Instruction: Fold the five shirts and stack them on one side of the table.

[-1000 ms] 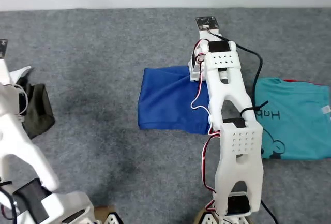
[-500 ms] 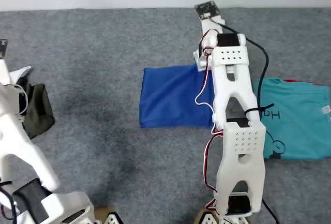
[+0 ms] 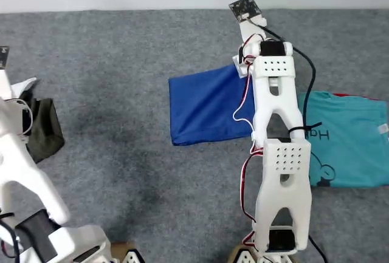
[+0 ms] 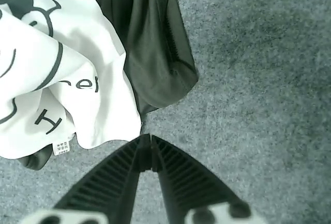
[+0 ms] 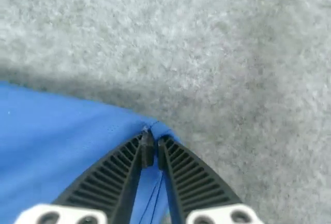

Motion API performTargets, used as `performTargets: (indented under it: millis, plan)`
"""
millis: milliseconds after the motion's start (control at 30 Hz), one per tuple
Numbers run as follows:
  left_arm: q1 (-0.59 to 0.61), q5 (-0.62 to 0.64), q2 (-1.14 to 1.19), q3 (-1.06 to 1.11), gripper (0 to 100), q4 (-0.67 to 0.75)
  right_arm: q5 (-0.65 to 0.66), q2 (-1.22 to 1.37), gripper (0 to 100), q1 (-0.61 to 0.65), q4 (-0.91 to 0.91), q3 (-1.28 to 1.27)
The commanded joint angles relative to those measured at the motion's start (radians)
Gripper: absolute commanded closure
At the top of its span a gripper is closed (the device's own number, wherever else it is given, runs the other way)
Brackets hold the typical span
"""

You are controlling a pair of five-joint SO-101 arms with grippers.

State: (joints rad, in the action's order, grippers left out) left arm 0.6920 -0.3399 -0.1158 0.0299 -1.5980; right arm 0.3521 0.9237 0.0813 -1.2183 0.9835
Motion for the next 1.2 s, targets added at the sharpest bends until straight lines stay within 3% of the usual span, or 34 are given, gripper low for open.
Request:
performTargets:
  millis: [0,167,367,533,700,900,1033,1167]
  plan:
    - [-0.003,-0.009,-0.046,-0.004,100,0.015,0.003,-0.015,92.5,-0.019,-0.077,0.117]
    - [-0.003,-0.008,-0.046,-0.004,100,0.014,-0.155,-0.015,80.3,-0.007,-0.274,0.324]
    - [-0.003,-0.008,-0.046,-0.004,100,0.009,-0.242,-0.005,80.0,0.071,-0.539,0.489]
    - [-0.002,-0.008,-0.046,-0.004,100,0.009,-0.420,-0.018,79.4,0.085,-0.581,0.397]
    - [-0.002,-0.008,-0.046,-0.004,100,0.008,-0.494,-0.053,73.1,0.130,-0.579,0.195]
    - [-0.002,-0.006,-0.048,-0.004,100,0.008,-0.493,-0.071,87.9,0.200,-0.578,0.086]
    - [0.003,-0.006,-0.048,-0.004,100,0.008,-0.394,-0.082,98.2,0.174,-0.578,0.026]
    - [0.003,-0.008,-0.048,-0.004,100,0.008,-0.353,-0.082,98.5,0.117,-0.579,-0.035]
